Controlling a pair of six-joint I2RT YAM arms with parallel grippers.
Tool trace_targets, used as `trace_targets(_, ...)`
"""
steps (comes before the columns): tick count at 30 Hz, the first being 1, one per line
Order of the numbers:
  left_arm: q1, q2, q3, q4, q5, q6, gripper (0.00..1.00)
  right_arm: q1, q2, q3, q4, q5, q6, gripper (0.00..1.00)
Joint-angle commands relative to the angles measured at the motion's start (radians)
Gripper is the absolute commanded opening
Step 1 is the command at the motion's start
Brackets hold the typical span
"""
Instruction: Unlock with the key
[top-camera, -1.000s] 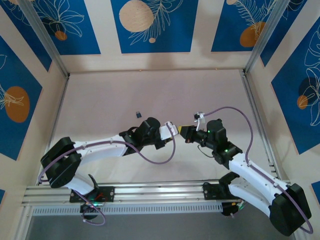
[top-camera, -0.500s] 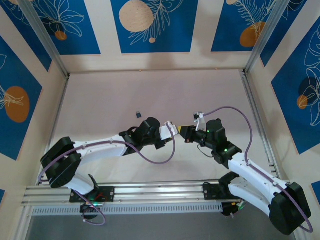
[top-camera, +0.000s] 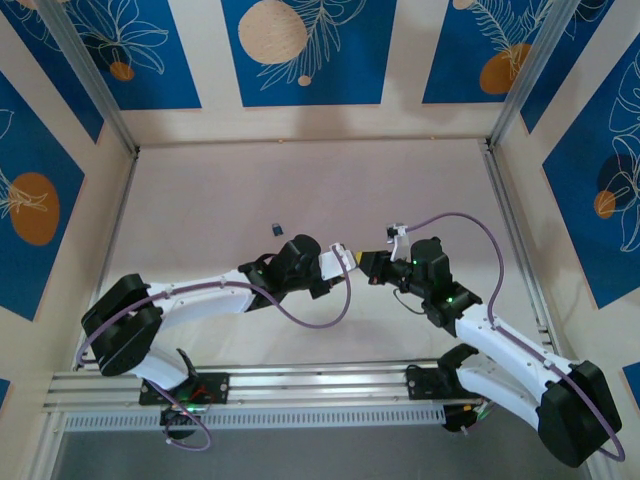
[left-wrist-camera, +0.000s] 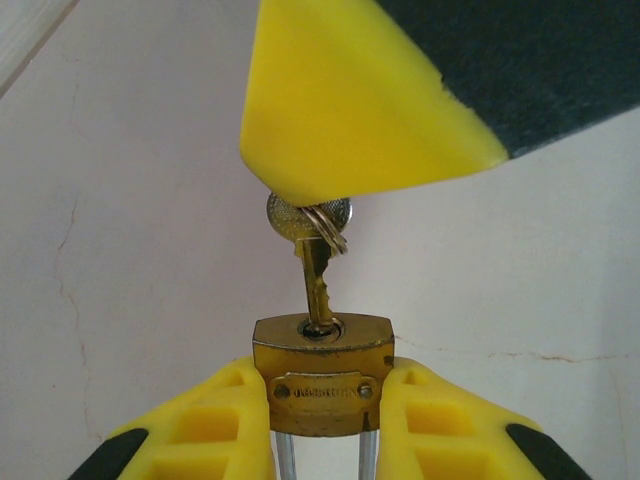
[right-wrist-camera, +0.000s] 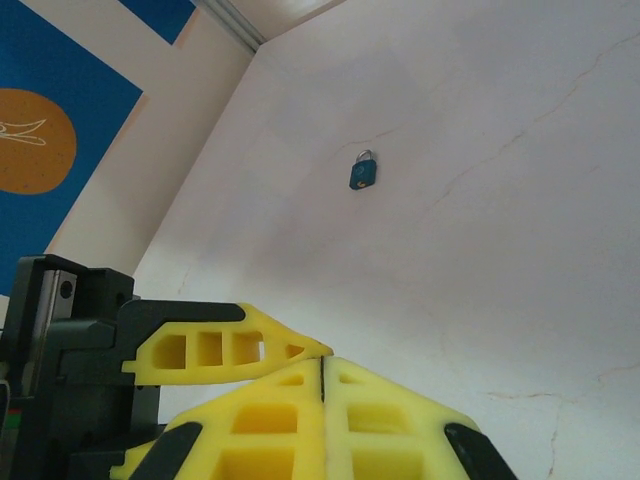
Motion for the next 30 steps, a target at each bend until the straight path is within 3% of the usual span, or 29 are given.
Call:
trace_targets(1,-0.011,-0.012,0.027,0.02,0.019,-0.002,0.16,0.01,0.005,-0.005,0.023,0.004,0.009,0.0)
trace_targets(30,-0.01,-0.03,0.016,0.078,-0.01,-0.041,0.14,0.038,-0.017,-0.049,0.004,0.039,0.003,0.0)
